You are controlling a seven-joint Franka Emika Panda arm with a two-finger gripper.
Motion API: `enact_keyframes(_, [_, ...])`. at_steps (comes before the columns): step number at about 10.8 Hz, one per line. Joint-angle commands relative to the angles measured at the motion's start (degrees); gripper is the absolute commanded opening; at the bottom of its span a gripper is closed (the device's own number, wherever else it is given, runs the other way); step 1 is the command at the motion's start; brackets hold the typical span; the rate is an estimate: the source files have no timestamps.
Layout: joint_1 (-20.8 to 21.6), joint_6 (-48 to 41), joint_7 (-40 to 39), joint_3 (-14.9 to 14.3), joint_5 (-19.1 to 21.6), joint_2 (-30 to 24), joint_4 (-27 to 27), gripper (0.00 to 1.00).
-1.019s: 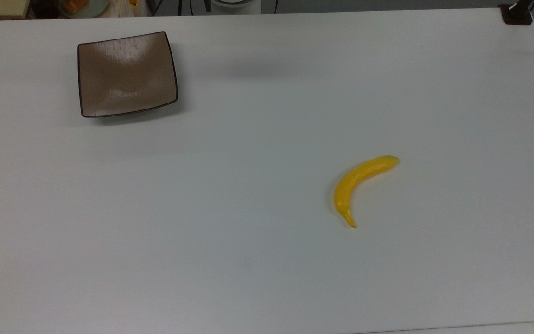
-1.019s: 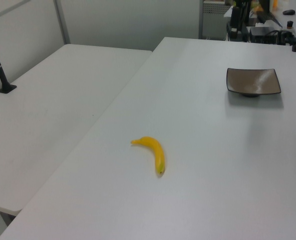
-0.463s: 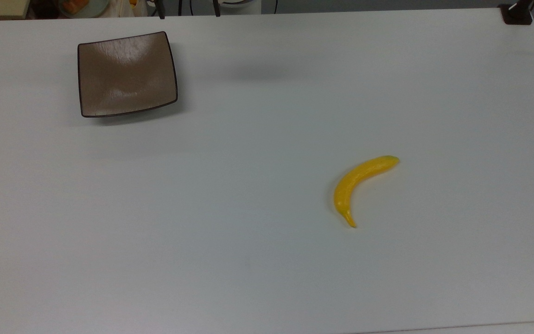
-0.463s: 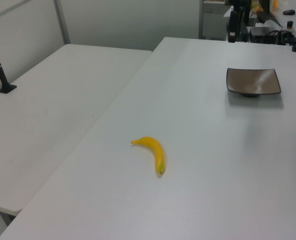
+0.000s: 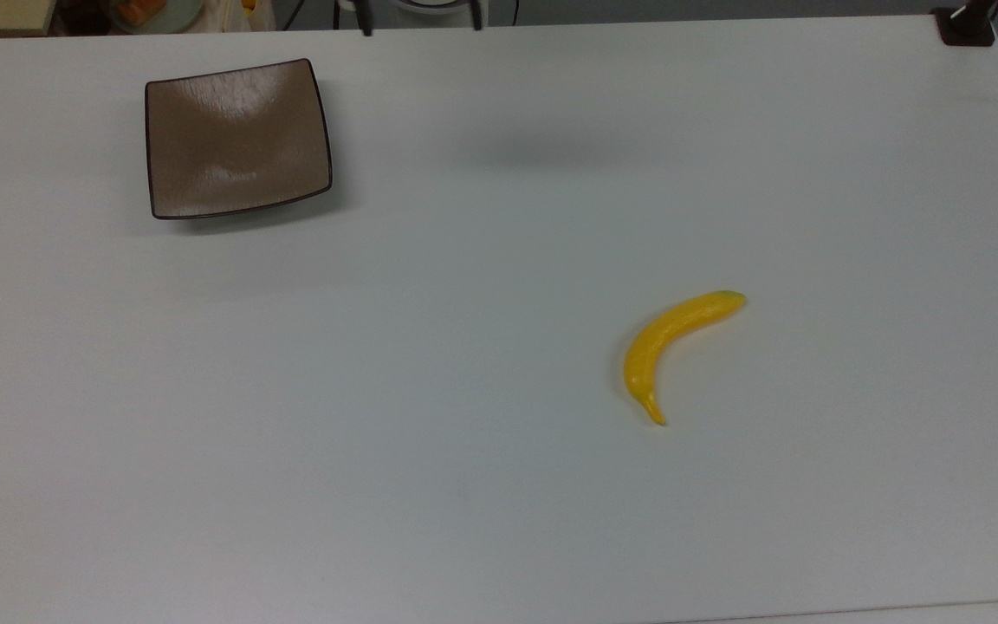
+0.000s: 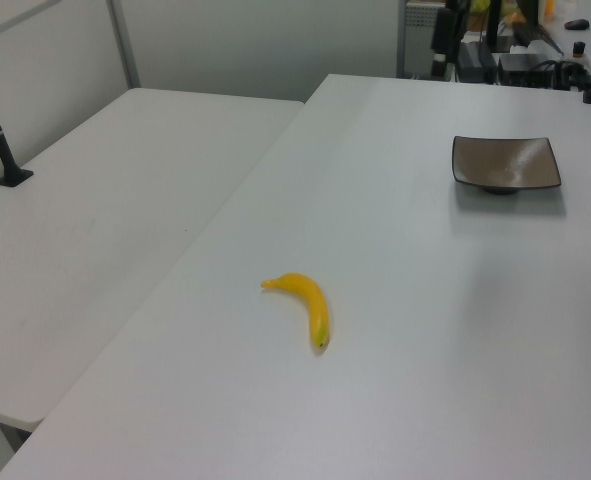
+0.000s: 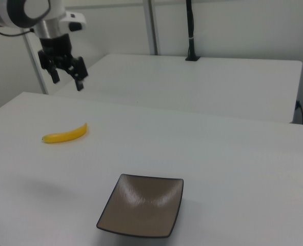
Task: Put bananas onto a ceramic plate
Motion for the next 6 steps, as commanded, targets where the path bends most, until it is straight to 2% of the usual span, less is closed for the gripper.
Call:
enact_keyframes(1, [4.51, -2.83, 16.42, 1.75, -0.14, 7.39, 11.01, 1.00])
enact_keyframes(4, [8.47, 0.05, 34.96, 2.19, -0.32, 14.85, 18.31, 1.00])
enact_keyframes(6, [10.49, 4.01, 40.27, 2.20, -0.40, 18.64, 18.85, 1.00])
